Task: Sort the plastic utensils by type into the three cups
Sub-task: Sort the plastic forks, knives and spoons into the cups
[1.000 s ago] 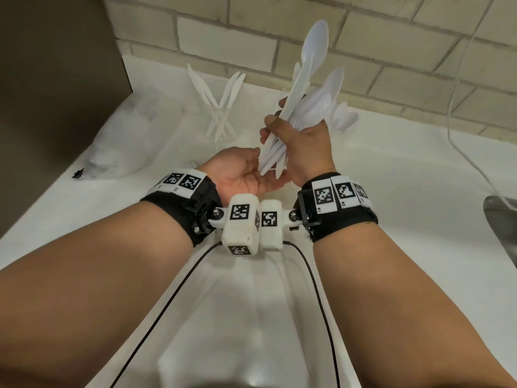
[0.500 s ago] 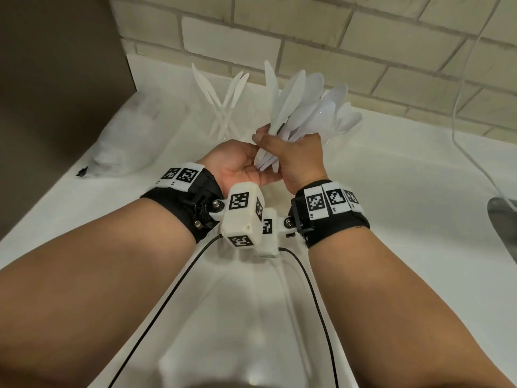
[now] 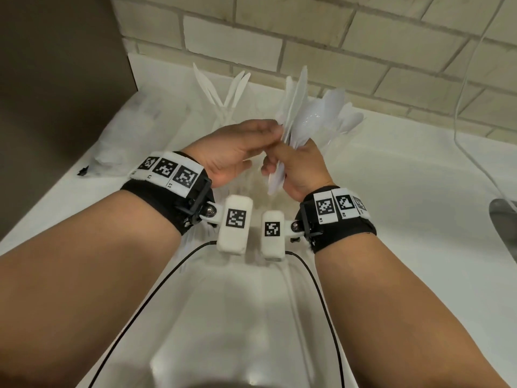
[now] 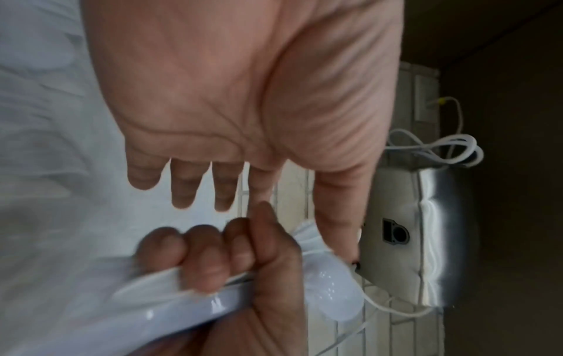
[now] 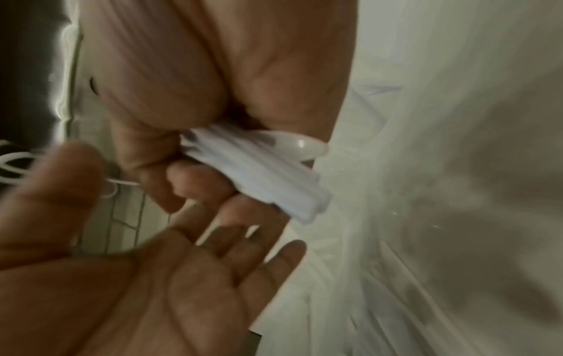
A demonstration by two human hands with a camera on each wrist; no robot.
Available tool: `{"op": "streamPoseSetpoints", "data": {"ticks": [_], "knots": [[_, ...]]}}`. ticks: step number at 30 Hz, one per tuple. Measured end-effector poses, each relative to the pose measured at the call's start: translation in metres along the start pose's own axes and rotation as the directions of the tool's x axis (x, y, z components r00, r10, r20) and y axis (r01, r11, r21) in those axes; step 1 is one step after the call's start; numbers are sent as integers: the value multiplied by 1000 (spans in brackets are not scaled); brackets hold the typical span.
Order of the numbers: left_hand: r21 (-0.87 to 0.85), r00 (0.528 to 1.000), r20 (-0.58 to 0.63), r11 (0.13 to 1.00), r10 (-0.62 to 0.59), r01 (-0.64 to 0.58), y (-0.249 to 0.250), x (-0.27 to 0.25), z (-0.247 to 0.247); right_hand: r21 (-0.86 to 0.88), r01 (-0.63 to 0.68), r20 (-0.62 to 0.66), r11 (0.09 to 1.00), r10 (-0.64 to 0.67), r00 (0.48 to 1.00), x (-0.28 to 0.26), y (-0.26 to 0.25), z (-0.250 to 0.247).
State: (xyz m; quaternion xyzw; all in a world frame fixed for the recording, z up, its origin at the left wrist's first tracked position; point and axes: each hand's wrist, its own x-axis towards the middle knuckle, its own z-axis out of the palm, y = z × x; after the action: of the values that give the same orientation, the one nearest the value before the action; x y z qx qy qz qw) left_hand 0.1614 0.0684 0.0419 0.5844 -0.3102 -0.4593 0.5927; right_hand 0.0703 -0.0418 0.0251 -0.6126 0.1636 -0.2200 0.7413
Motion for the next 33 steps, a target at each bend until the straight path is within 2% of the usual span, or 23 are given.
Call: {"op": "streamPoseSetpoints", "data": {"ticks": [2, 5, 7, 10, 13, 15, 19, 21, 23, 25, 26, 27, 29, 31, 33], "knots": [[73, 997, 53, 996, 48, -51, 7, -6, 5, -46, -93, 125, 995, 98, 987, -6, 2, 2], [105, 999, 9, 993, 49, -50, 14, -12, 11, -98, -169, 330, 981, 192, 924, -14, 5, 9], [150, 997, -29, 987, 69, -64, 15, -12, 13, -67, -188, 390, 980, 199, 899, -15, 7, 12], [154, 987, -129, 985, 101, -81, 15, -13, 15, -99, -165, 401, 981, 191, 896, -12, 8, 12], [75, 961, -219, 985, 166, -153, 14, -10, 16, -202, -156, 344, 967, 219, 913, -12, 6, 12], [56, 958, -212, 981, 192, -184, 15, -11, 16, -221, -165, 293, 961, 227, 929, -13, 6, 12], [232, 979, -126, 964, 161, -129, 12, -10, 15, -158, -161, 325, 974, 205, 923, -16, 2, 19], [222, 970, -173, 966, 173, -133, 12, -9, 13, -222, -136, 295, 965, 199, 934, -14, 0, 23], [45, 926, -336, 985, 172, -166, 11, -7, 10, -387, -121, 236, 914, 225, 945, -9, -1, 22], [-98, 831, -533, 964, 160, -249, 10, -5, 1, -543, -118, 99, 831, 204, 974, -1, -2, 18], [-80, 784, -600, 963, 161, -259, 8, -3, -5, -555, -111, 20, 825, 147, 989, 2, -5, 18], [-50, 755, -637, 970, 152, -237, 5, -2, -10, -534, -88, -49, 841, 74, 996, 5, -9, 19], [4, 747, -656, 990, 106, -137, -1, 0, -14, -500, -1, -116, 866, -66, 991, 11, -19, 24], [74, 763, -642, 997, 74, -35, -7, 1, -13, -492, 73, -79, 868, -128, 989, 15, -30, 32], [151, 777, -622, 989, 94, 1, -11, 1, -11, -528, 87, -24, 845, -118, 993, 19, -37, 40]]}}
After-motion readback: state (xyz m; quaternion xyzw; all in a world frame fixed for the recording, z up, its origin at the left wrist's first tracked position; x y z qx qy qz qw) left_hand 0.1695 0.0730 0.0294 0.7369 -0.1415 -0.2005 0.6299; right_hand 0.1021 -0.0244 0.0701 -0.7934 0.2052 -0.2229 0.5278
